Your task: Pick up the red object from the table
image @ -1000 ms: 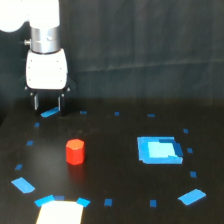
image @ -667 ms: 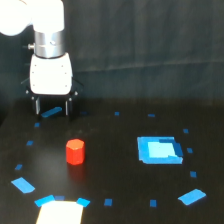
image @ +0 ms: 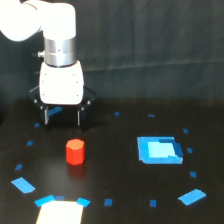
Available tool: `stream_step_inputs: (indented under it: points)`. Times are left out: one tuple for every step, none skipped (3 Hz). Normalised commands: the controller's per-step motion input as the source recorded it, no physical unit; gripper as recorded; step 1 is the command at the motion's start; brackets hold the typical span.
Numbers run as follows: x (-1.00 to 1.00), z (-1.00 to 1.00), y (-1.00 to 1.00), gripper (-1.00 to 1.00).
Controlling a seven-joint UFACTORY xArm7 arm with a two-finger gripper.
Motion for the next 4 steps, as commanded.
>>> stream_step_inputs:
  points:
    - [0.42,-0.25,-1.00,1.00]
    - [0.64,-0.12,-1.00,1.00]
    - [0.38,-0.04,-0.97,0.53]
    - [0.41,-1.00,-0.51,-0.51]
